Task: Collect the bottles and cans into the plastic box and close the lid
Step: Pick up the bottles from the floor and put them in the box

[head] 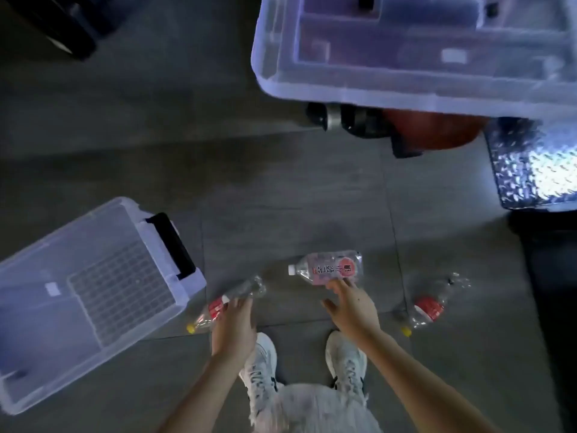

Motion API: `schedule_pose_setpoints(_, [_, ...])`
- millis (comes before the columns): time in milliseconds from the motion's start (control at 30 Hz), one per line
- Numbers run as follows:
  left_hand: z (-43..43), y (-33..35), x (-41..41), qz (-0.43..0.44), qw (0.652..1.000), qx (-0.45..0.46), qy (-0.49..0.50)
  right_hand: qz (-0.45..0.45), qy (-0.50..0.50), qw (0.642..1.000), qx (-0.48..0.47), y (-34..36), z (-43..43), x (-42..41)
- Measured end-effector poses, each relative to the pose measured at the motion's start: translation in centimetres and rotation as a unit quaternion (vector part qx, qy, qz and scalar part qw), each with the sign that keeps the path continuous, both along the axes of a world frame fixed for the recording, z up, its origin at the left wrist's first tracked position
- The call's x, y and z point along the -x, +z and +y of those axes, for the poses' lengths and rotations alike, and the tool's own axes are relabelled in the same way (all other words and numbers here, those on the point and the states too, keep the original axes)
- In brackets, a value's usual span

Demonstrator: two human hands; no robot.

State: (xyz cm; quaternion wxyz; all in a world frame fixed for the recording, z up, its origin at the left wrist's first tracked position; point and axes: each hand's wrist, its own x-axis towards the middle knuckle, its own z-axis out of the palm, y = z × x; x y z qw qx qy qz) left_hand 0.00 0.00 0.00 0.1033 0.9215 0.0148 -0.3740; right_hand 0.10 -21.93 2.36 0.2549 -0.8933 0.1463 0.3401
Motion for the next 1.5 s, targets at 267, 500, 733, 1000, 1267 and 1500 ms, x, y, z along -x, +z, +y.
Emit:
schedule_pose_setpoints(267, [4.9, -18.4, 1.7, -0.042, 0.991, -0.125, 0.006, -0.039, 0.242, 0.967, -0.069, -18.5, 8.6, -1.6])
schedule_pose_setpoints(500, [9.3, -23.3, 3.0, -0.107, 0.988, -0.107, -0.037, -0.054, 0.357, 0.928, -0.088, -26.2, 14.2, -2.9])
schedule_pose_setpoints(733, [4.7, -11.4, 0.9, -0.055, 0.993, 0.055, 0.088, -0.102, 0.214, 0.962, -0.133, -15.5, 9.9, -4.7])
schedule_pose_setpoints(1000, [9.1, 7.4, -2.9, -0.249, 0.939, 0.065, 0.228, -0.214, 0.107, 0.956, -0.169, 2.8, 14.5, -8.7])
schedule_pose_setpoints(1267, [23.9, 4.7, -5.6, -0.087, 0.764, 0.144, 0.622, -0.102, 0.164, 0.958, -0.211, 3.1, 27.9, -9.5])
schedule_pose_setpoints(1500, [27.2, -5.2, -10.5, 0.144, 0.668, 0.207, 0.701, -0.074, 0.1, 0.981, -0.146, -4.2, 32.7, -8.6])
